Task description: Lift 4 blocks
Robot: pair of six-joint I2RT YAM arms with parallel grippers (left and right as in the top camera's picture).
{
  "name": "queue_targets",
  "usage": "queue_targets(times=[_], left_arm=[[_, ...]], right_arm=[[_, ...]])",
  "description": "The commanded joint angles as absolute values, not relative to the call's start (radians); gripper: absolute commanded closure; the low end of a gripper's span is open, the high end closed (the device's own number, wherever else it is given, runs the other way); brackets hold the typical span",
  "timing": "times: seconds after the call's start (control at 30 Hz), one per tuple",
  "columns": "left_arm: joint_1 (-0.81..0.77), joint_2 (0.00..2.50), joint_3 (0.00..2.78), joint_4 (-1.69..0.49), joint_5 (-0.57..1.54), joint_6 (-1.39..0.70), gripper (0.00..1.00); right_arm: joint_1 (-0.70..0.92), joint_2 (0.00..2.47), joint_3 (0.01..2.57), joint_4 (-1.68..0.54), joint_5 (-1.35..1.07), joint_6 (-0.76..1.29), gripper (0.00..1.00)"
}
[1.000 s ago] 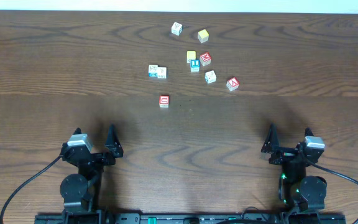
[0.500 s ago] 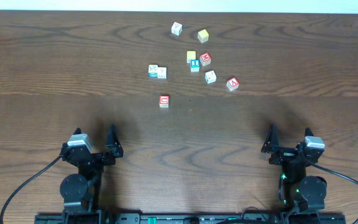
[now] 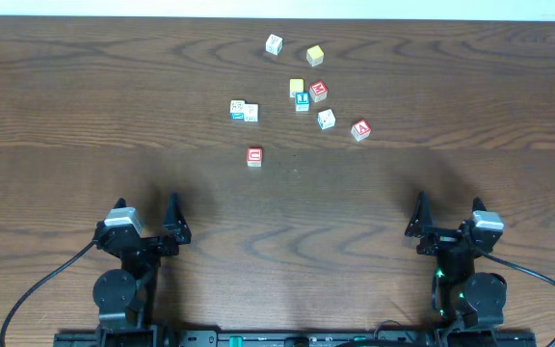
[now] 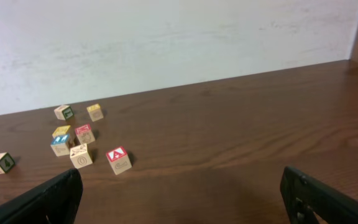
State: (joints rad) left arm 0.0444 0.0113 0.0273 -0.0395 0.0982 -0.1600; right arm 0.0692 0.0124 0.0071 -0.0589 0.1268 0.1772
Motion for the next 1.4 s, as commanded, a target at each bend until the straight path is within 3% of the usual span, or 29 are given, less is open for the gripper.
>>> queue_targets(times=[0.0,0.2,0.4,0.5,0.63,0.97,1.17,1.37], left_arm=[[0.043,0.011,0.004,-0.063,0.101,-0.151,0.02],[0.043,0.011,0.004,-0.063,0.101,-0.151,0.02],[0.043,0.011,0.004,-0.063,0.101,-0.151,0.02],[0.043,0.011,0.004,-0.063,0.101,-0.151,0.02],[0.043,0.011,0.004,-0.063,0.101,-0.151,0.02],[0.043,0.01,0.004,-0.063,0.101,-0.151,0.02],[0.043,0.01,0.004,-0.063,0.101,-0.151,0.02],[0.043,0.011,0.004,-0.063,0.101,-0.151,0.02]], right_arm=[[0.059,0.005,0.005,-0.063,0.122,0.167,0.01],[0.06,0.005,0.006,-0.05,0.083,0.236,0.01],[0.059,0.005,0.013,-0.046,-0.516,0.337,0.01],[0.059,0.007,0.013,-0.06,-0.622,0.451,0.01],[0.06,0.007,0.014,-0.074,-0.785,0.411,0.01],[0.06,0.244,0.153,-0.16,-0.642,0.268,0.01],[0.06,0.691,0.503,-0.321,-0.53,0.002,0.01],[0.06,1.128,0.997,-0.65,-0.423,-0.05,0.01]])
